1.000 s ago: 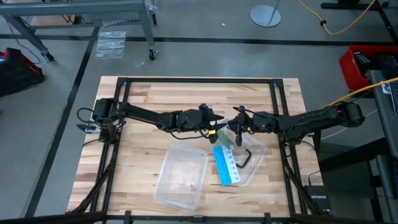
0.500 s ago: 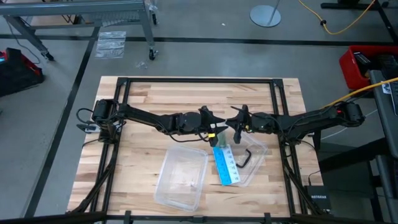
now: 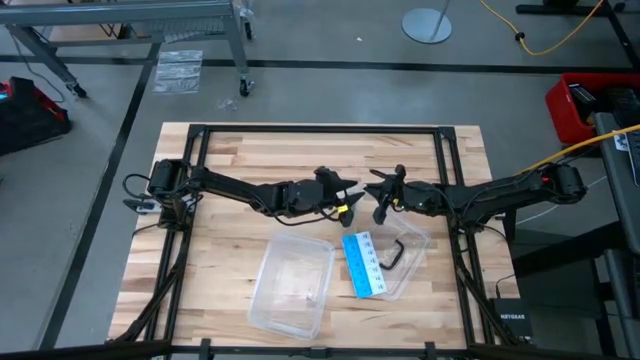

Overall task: Roll bandage
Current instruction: Close the transparent zip bag

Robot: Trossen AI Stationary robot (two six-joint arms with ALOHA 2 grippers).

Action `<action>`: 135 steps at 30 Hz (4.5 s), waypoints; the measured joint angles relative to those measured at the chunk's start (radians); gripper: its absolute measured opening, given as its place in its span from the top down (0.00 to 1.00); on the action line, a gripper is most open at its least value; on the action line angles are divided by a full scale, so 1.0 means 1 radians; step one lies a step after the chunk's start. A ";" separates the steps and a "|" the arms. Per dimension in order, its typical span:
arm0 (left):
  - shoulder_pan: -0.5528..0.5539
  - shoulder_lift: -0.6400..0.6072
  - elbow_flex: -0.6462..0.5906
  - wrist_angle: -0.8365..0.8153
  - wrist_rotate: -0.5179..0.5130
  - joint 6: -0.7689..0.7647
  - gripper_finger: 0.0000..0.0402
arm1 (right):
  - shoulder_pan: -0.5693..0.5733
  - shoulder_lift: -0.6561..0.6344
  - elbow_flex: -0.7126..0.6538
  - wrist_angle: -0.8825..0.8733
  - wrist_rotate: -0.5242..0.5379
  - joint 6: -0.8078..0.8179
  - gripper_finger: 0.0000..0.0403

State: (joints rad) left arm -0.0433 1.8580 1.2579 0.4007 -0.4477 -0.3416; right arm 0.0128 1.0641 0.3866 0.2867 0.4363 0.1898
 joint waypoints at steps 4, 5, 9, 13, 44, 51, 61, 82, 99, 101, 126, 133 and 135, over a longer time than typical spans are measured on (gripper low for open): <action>0.002 0.000 0.000 0.000 -0.022 -0.029 0.53 | 0.000 0.000 0.000 0.001 0.018 0.000 0.95; 0.003 0.000 0.000 0.000 -0.028 -0.038 0.53 | 0.000 0.000 0.000 0.001 0.017 0.000 0.95; 0.014 0.000 0.000 0.000 -0.032 -0.073 0.52 | 0.000 0.000 0.000 0.008 0.017 0.000 0.95; 0.020 0.008 0.000 0.008 -0.034 -0.125 0.52 | 0.000 0.000 0.000 0.024 0.017 0.000 0.95; -0.008 0.045 0.000 0.060 -0.032 -0.097 0.52 | 0.000 0.000 0.000 0.051 -0.020 0.015 0.95; -0.007 0.048 0.000 0.061 -0.032 -0.097 0.52 | 0.000 0.000 0.000 0.074 -0.046 0.036 0.95; 0.003 0.049 0.000 0.063 -0.032 -0.104 0.52 | 0.000 0.052 0.000 0.136 -0.061 0.046 0.95; 0.012 0.050 0.000 -0.017 -0.032 -0.005 0.95 | 0.000 0.087 0.000 0.158 -0.143 0.039 0.95; 0.010 0.049 -0.002 -0.003 -0.022 0.027 1.00 | 0.000 0.083 0.003 0.076 -0.142 0.037 0.95; 0.010 0.047 -0.002 -0.003 -0.020 0.027 1.00 | 0.000 0.084 0.003 0.064 -0.143 0.037 0.95; 0.011 -0.018 -0.002 0.003 -0.022 0.054 1.00 | 0.000 0.086 0.000 -0.111 -0.142 0.037 0.95; 0.011 -0.018 -0.002 0.003 -0.022 0.054 1.00 | 0.000 0.086 0.000 -0.124 -0.136 0.037 0.95; 0.013 -0.018 -0.002 0.004 -0.022 0.054 1.00 | 0.000 0.086 0.000 -0.112 -0.126 0.033 0.94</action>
State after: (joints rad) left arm -0.0308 1.8397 1.2563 0.4046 -0.4702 -0.2874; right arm 0.0132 1.1503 0.3862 0.1747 0.3099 0.2227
